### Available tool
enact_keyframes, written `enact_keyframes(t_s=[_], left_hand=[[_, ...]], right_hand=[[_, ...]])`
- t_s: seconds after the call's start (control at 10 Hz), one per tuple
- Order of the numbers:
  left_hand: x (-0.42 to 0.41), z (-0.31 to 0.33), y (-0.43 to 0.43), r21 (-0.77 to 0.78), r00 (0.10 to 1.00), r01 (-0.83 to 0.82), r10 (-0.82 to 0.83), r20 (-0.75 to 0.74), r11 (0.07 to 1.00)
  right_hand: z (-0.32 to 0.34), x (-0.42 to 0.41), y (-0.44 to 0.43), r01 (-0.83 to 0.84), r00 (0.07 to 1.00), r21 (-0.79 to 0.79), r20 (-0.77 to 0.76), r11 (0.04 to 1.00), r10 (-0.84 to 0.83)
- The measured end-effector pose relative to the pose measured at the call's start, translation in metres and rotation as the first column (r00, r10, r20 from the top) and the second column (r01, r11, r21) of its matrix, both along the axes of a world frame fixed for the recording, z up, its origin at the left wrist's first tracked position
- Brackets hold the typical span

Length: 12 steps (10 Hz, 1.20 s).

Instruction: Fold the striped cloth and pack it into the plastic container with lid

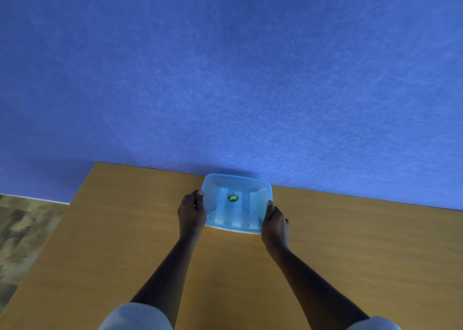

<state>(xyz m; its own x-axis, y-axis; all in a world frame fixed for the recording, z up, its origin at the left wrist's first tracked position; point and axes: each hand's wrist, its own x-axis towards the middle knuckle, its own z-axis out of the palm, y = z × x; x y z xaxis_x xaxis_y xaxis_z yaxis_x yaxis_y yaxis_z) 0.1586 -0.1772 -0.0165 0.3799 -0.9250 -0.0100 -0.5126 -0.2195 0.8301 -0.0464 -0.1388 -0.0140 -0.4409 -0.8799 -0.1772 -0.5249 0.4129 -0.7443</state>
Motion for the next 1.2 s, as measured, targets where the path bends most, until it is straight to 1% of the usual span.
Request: enact_keyframes(t_s=[0.1,0.2,0.3,0.5,0.6,0.8,0.9,1.0,1.1,1.2], left_hand=[[-0.004,0.003,-0.003,0.028,0.996,0.062,-0.064,0.061,0.998],[-0.002,0.005,-0.003,0.119,0.972,0.151,-0.169,0.164,0.981],[0.003,0.008,-0.004,0.161,0.962,0.17,-0.199,0.189,0.972],[0.004,0.008,-0.01,0.169,0.958,0.18,-0.212,0.195,0.969],[0.008,0.009,-0.017,0.187,0.942,0.211,-0.25,0.223,0.96],[0.011,0.02,-0.023,0.302,0.914,0.219,-0.303,0.268,0.928],[0.014,0.031,-0.027,0.362,0.879,0.215,-0.341,0.332,0.907],[0.013,0.046,-0.023,0.385,0.847,0.172,-0.336,0.412,0.907],[0.01,0.064,-0.02,0.325,0.82,0.169,-0.316,0.478,0.93],[0.007,0.088,-0.02,0.194,0.793,0.225,-0.295,0.532,0.955]], right_hand=[[0.001,-0.003,0.0,-0.03,0.996,0.028,-0.089,0.999,0.033],[0.002,-0.007,-0.001,-0.105,0.974,0.054,-0.193,0.993,0.114],[0.004,-0.007,-0.004,-0.137,0.965,0.078,-0.215,0.988,0.151],[0.004,-0.01,-0.01,-0.146,0.966,0.109,-0.199,0.983,0.165],[0.008,-0.012,-0.018,-0.148,0.966,0.141,-0.194,0.979,0.174],[0.024,-0.02,-0.024,-0.204,0.951,0.208,-0.192,0.957,0.244],[0.037,-0.028,-0.029,-0.221,0.941,0.276,-0.191,0.935,0.279],[0.058,-0.033,-0.03,-0.209,0.942,0.274,-0.201,0.939,0.268],[0.09,-0.04,-0.034,-0.279,0.942,0.139,-0.153,0.95,0.299],[0.13,-0.052,-0.039,-0.35,0.934,0.018,-0.076,0.937,0.35]])
